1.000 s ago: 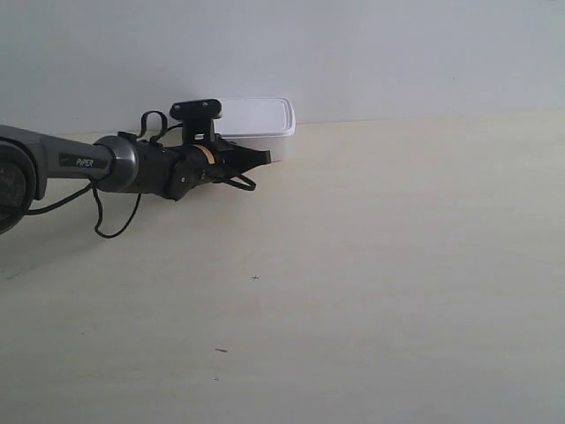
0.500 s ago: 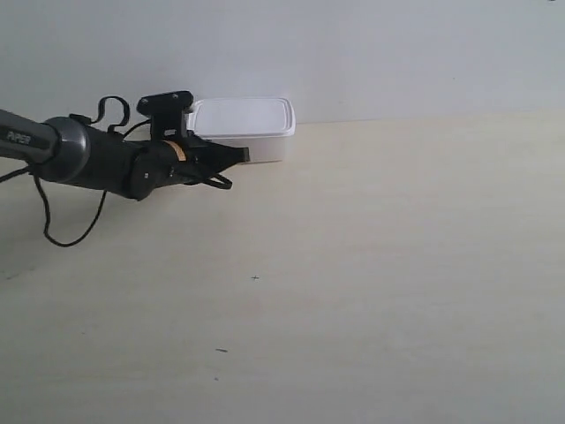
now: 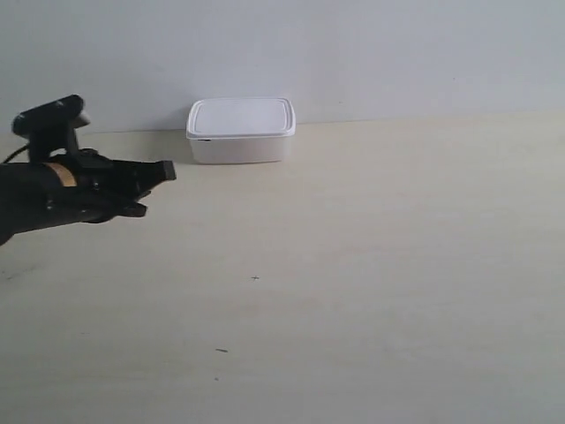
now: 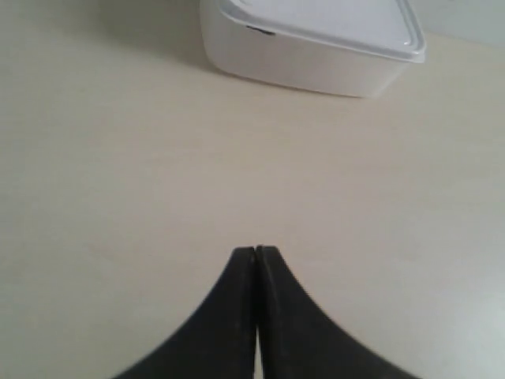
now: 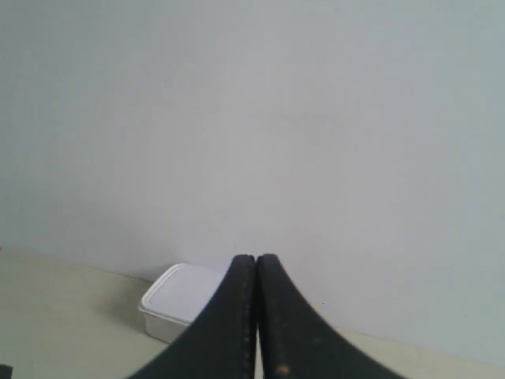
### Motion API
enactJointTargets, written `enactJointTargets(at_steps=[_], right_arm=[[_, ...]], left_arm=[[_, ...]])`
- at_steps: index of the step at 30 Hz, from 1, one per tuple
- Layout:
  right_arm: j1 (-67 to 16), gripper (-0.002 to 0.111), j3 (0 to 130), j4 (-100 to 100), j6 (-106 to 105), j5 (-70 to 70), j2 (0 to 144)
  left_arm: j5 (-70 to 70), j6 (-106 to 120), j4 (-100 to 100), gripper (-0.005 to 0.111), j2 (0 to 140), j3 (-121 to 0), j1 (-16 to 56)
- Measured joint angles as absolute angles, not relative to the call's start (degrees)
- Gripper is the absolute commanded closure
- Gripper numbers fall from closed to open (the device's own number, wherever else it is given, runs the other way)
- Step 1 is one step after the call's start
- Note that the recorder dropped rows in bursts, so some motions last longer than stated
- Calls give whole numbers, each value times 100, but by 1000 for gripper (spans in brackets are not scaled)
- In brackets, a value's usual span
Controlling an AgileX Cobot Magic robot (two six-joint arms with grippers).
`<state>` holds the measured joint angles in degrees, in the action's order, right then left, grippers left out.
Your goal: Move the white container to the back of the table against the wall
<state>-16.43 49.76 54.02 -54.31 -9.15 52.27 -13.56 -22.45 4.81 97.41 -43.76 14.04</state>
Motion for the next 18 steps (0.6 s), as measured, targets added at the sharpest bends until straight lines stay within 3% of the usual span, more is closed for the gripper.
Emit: enactJointTargets(at_steps=[9, 18], right_arm=[[-1643, 108, 4976, 4986, -4564, -1441, 3964], [-1643, 108, 4976, 1117, -723, -3426, 2325]], left_arm=[[109, -2221, 481, 107, 6085, -2654, 1394], [2110, -2290, 504, 107, 2879, -2311, 1394]])
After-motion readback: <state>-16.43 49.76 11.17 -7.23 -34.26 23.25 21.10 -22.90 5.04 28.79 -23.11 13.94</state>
